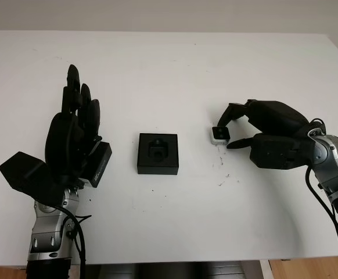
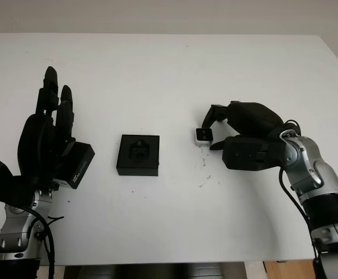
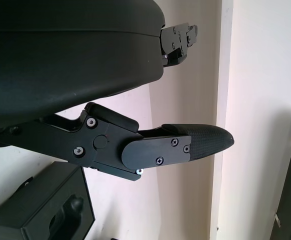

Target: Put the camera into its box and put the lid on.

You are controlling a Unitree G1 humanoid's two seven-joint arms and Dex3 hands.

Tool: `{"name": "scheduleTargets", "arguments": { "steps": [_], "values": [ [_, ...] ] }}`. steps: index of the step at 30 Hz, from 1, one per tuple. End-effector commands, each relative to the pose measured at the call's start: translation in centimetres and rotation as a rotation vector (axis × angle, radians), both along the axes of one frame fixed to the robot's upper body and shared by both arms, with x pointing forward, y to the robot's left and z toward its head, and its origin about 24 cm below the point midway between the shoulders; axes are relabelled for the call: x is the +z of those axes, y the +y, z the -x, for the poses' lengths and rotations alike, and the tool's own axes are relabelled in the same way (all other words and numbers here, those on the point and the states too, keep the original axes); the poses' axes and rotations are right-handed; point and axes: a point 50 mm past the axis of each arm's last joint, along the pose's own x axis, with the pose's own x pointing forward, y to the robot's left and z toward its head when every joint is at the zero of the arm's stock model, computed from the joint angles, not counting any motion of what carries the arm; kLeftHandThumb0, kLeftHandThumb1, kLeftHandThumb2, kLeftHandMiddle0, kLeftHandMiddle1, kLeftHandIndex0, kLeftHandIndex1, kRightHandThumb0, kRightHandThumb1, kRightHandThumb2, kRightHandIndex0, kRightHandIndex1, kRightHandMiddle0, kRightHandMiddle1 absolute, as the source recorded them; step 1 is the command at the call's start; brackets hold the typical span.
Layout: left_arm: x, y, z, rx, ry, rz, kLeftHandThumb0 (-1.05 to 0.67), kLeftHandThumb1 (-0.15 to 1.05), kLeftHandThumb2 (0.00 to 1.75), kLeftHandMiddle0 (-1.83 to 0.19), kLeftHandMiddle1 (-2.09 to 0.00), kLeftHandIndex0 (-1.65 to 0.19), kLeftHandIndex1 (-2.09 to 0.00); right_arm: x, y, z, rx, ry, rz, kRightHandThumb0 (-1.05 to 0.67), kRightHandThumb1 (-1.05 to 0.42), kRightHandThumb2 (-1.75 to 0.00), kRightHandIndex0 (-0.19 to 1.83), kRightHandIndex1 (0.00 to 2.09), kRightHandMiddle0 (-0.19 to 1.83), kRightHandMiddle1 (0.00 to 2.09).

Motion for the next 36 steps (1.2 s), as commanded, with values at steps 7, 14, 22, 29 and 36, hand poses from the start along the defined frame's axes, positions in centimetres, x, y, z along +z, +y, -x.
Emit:
{"name": "scheduleTargets", "arguments": {
  "steps": [7,14,22,29,36],
  "values": [
    [0.1,0.0,0.3,0.002,-0.011,-0.020,-0.73,1.05,0.51,0.19,0.00,0.19,0.00,-2.6,-0.5,0.2,-0.019,0.076,-0.131,-0.42,-0.96,-0.06,0.33,0.32,0.40,1.24],
    [0.2,0.0,0.2,0.009,-0.014,-0.014,-0.73,1.05,0.51,0.19,0.00,0.19,0.00,-3.3,-0.5,0.1,-0.036,0.136,-0.148,-0.51,-0.92,-0.05,0.25,0.21,0.25,0.97],
    [0.2,-0.1,0.3,0.008,-0.008,-0.019,-0.73,1.05,0.51,0.19,0.00,0.19,0.00,-3.4,0.0,0.2,-0.016,0.207,-0.068,-0.64,-0.89,-0.05,0.13,0.04,0.20,0.43],
    [0.2,-0.1,0.3,0.009,-0.008,-0.022,-0.74,1.05,0.51,0.19,0.00,0.19,0.00,-3.3,0.1,0.3,0.012,0.235,-0.005,-0.74,-0.89,-0.06,0.02,0.02,0.12,0.23],
    [0.1,0.0,0.2,0.001,-0.015,-0.016,-0.73,1.05,0.51,0.19,0.00,0.19,0.00,-3.4,0.2,0.4,0.012,0.207,-0.038,-0.72,-0.88,-0.05,-0.02,0.03,0.17,0.19]
  ]
}}
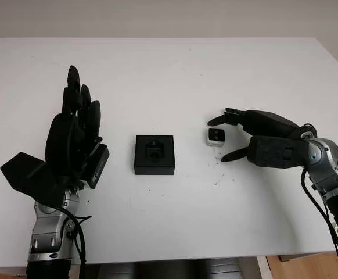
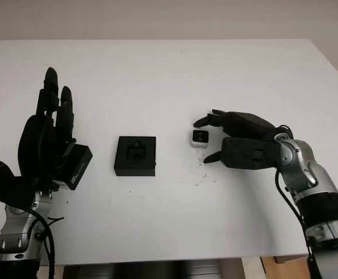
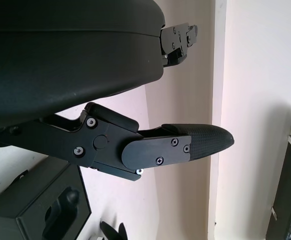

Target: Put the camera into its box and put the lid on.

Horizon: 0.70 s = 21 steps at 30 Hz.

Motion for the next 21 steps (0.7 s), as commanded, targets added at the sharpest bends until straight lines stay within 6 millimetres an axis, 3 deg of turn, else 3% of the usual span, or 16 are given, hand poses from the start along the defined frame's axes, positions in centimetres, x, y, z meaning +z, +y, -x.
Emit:
{"name": "scheduleTargets", "arguments": {
  "steps": [1,7,11,21],
  "values": [
    [0.2,0.1,0.2,-0.005,-0.018,-0.008,-0.72,1.05,0.51,0.19,0.00,0.19,0.00,-1.6,-0.1,0.6,-0.016,0.025,-0.007,-0.72,-0.88,-0.05,0.00,0.04,0.20,0.20],
    [0.2,0.0,0.1,0.000,-0.014,-0.004,-0.73,1.05,0.52,0.19,0.00,0.19,0.00,-1.9,-0.1,0.8,-0.058,-0.074,-0.076,-0.62,-0.92,-0.06,0.15,0.10,0.46,0.36],
    [0.2,0.0,0.1,0.000,-0.016,-0.008,-0.73,1.05,0.51,0.19,0.00,0.19,0.00,-2.0,0.0,0.9,-0.065,-0.099,-0.090,-0.59,-0.92,-0.05,0.24,0.08,0.33,0.89],
    [0.3,0.0,0.2,0.000,-0.015,-0.005,-0.73,1.05,0.50,0.19,0.00,0.19,0.00,-2.9,0.0,1.1,-0.059,-0.159,-0.114,-0.51,-0.94,-0.06,0.37,0.11,0.39,1.23]
  ]
}}
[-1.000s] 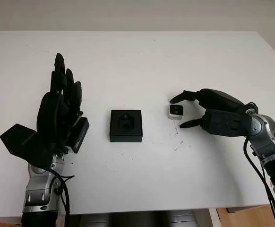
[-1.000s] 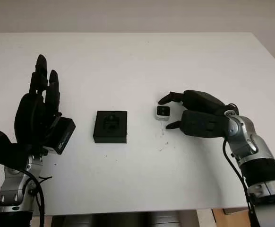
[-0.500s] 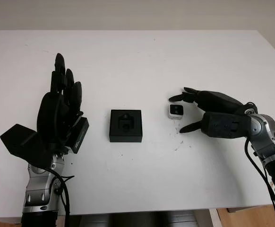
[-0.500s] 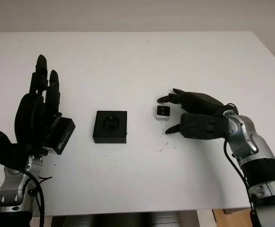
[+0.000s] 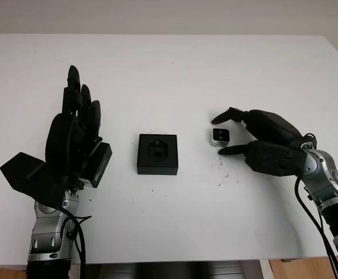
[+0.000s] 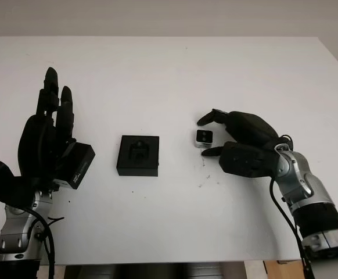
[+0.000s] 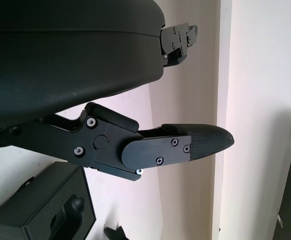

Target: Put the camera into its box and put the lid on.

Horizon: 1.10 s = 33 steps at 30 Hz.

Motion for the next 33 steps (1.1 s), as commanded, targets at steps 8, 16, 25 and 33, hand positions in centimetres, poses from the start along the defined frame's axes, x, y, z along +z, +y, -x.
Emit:
{"name": "scheduleTargets", "arguments": {
  "steps": [8,16,25,33],
  "values": [
    [0.2,0.0,0.2,0.000,-0.013,-0.007,-0.72,1.05,0.51,0.19,0.00,0.19,0.00,-2.0,0.1,0.7,0.021,-0.006,0.013,-0.42,-0.96,-0.06,0.43,0.14,0.39,1.37],
    [0.3,0.0,0.2,0.001,-0.011,-0.011,-0.73,1.05,0.52,0.19,0.00,0.19,0.00,-2.4,0.0,0.7,0.026,-0.008,0.005,-0.43,-0.97,-0.06,0.44,0.15,0.36,1.44],
    [0.2,0.0,0.2,0.002,-0.013,-0.010,-0.72,1.05,0.52,0.19,0.00,0.19,0.00,-2.2,-0.2,0.6,0.006,-0.031,-0.021,-0.42,-0.95,-0.05,0.43,0.17,0.36,1.46],
    [0.2,0.0,0.2,0.001,-0.007,-0.011,-0.73,1.05,0.52,0.19,0.00,0.19,0.00,-1.3,0.2,0.2,-0.035,-0.099,-0.168,-0.43,-0.96,-0.06,0.43,0.17,0.35,1.47]
  ]
}}
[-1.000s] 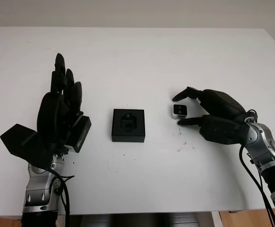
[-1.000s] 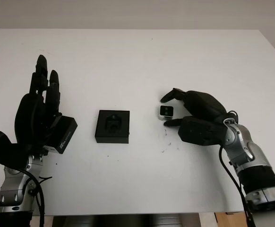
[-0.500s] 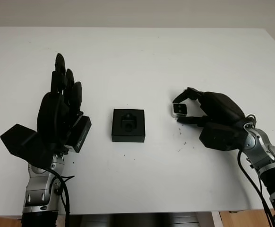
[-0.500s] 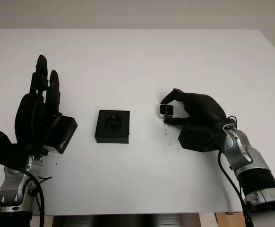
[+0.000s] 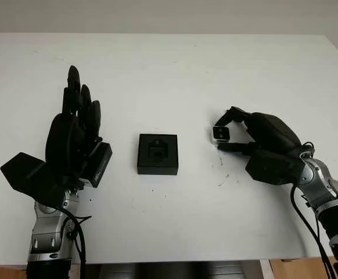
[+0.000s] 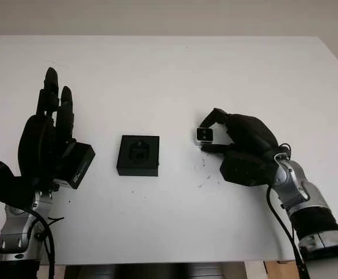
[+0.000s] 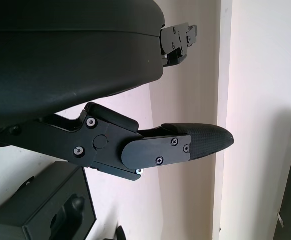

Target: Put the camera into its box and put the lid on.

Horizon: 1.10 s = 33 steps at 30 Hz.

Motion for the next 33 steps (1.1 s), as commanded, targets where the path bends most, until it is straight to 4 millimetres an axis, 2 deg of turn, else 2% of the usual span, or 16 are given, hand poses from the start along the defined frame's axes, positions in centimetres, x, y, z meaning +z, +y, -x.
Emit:
{"name": "scheduleTargets", "arguments": {
  "steps": [1,7,20,28,33],
  "values": [
    [0.2,0.0,0.2,-0.001,-0.010,-0.010,-0.73,1.05,0.52,0.19,0.00,0.19,0.00,0.2,0.2,0.0,-0.006,-0.020,-0.045,-0.43,-0.96,-0.06,0.43,0.17,0.36,1.48],
    [0.2,-0.2,0.2,0.011,-0.011,-0.004,-0.73,1.05,0.51,0.19,0.00,0.19,0.00,1.3,0.8,-0.5,0.004,-0.060,-0.184,-0.43,-0.95,-0.05,0.42,0.18,0.36,1.49],
    [0.1,-0.2,0.1,-0.002,-0.013,-0.009,-0.73,1.05,0.51,0.19,0.00,0.19,0.00,1.9,1.9,-1.0,0.011,-0.084,-0.284,-0.51,-0.96,-0.06,0.41,0.18,0.38,1.53],
    [0.2,-0.1,0.1,-0.007,-0.012,-0.010,-0.73,1.05,0.52,0.19,0.00,0.19,0.00,3.2,3.7,-0.8,0.147,-0.070,-0.384,-0.50,-0.95,-0.05,0.37,0.15,0.40,1.57],
    [0.2,-0.2,0.2,0.000,-0.012,-0.006,-0.73,1.05,0.51,0.19,0.00,0.19,0.00,4.3,5.0,-0.6,0.232,-0.022,-0.386,-0.55,-0.96,-0.06,0.35,0.13,0.41,1.60]
  ]
}}
